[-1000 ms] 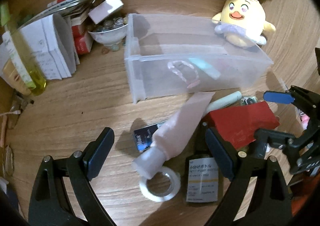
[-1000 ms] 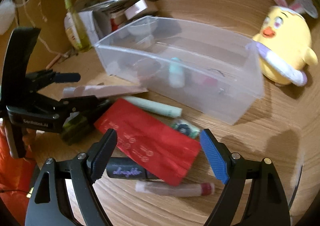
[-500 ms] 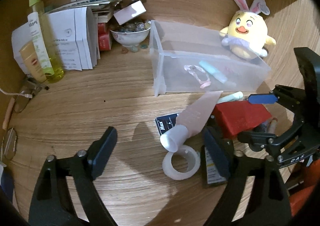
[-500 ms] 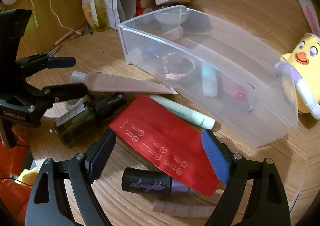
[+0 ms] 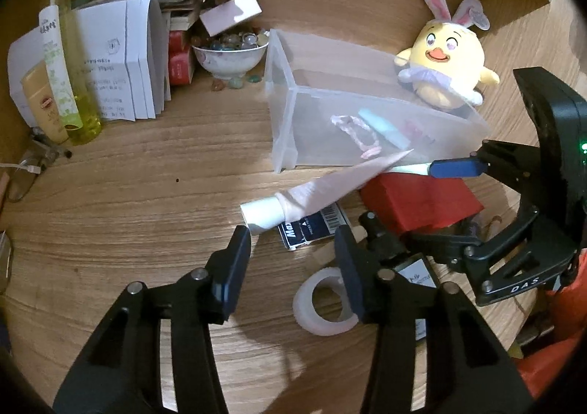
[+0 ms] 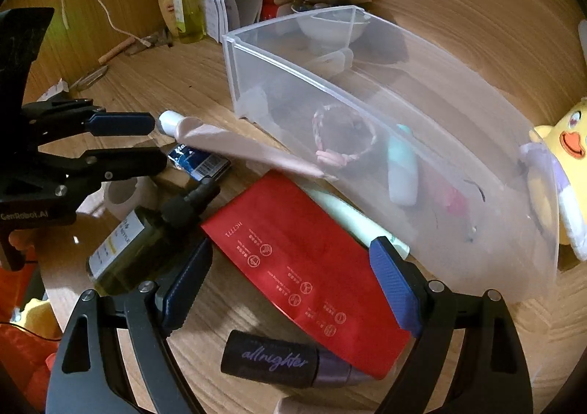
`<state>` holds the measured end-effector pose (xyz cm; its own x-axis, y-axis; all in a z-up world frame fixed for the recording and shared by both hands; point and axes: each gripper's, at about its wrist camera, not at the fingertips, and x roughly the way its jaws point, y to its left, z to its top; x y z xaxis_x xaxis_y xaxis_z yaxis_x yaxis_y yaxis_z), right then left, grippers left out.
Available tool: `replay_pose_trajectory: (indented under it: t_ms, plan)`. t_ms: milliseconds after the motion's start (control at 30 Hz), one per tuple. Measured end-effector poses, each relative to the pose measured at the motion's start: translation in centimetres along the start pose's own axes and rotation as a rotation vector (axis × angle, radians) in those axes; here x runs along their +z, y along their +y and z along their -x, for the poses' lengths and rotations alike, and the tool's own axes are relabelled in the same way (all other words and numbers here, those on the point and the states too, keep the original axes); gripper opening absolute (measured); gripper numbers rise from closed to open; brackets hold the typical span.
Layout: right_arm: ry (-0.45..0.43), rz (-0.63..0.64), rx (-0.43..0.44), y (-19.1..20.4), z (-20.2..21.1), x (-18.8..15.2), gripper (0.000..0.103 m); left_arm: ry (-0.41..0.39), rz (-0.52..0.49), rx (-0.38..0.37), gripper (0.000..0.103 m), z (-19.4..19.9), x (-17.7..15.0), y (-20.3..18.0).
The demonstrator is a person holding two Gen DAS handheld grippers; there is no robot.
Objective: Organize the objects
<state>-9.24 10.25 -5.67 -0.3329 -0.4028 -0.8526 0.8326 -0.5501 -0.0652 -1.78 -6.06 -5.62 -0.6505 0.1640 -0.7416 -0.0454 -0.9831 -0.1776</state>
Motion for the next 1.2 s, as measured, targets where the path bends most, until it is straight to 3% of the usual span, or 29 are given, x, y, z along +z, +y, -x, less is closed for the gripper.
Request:
replay_pose_trajectory:
  t_ms: [133, 333, 500, 533, 667, 933, 1200]
  plan:
    - [-0.004, 0.016, -0.010, 0.2, 0.2, 0.3, 0.086, 0.024, 0.035, -0.019, 0.061, -0.1, 0.6, 1.0]
    - [0.013, 0.061, -0.005, 0.6, -0.4, 0.8, 0.086, 0.054, 0.053, -0.050, 0.070, -1.0, 1.7, 2.0]
    - [0.012, 0.075, -0.007, 0.5, -1.2, 1.2, 0.087, 0.096, 0.068, -0.080, 0.070, -2.9, 2.2, 2.2]
    - [0.008, 0.072, -0.002, 0.4, -1.2, 1.2, 0.087, 0.084, 0.058, -0.070, 0.069, -2.9, 2.2, 2.0]
    - [-0.008, 0.072, 0.022, 0.3, -0.7, 0.6, 0.082, 0.081, 0.029, -0.069, 0.049, -3.0, 2.0, 1.5]
    - [-0.051, 0.080, 0.037, 0.5, 0.5, -0.1, 0.061, 0.051, 0.039, -0.062, 0.020, -2.7, 2.0, 1.9]
    - [-0.048, 0.055, 0.035, -0.1, 1.1, -0.1, 0.058, 0.053, 0.031, -0.067, 0.017, -1.4, 1.3, 1.6]
